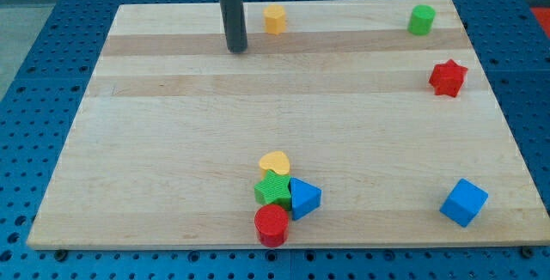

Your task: Slide the yellow hexagon towards bottom center

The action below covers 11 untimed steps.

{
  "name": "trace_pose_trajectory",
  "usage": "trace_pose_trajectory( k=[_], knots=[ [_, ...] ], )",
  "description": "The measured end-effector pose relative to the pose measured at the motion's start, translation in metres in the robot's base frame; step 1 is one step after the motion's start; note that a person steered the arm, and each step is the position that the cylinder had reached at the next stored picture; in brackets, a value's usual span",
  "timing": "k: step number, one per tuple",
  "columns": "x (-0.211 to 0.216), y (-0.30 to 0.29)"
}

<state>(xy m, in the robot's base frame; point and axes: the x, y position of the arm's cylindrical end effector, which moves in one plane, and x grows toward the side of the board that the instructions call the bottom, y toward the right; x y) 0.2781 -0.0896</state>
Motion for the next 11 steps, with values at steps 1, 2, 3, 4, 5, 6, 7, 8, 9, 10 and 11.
trace_pose_trajectory(
  k=[1, 2, 3, 4, 5, 6, 7, 8, 9, 10, 11],
  knots=[
    [-0.069, -0.012],
    [-0.084, -0.012],
    [-0.084, 0.039],
    [-0.084, 0.065],
    [-0.082, 0.09],
    [-0.081, 0.105],
    [-0.081, 0.104],
    [-0.081, 0.078],
    [-0.08, 0.075],
    [-0.063, 0.075],
    [-0.008, 0.06]
  ],
)
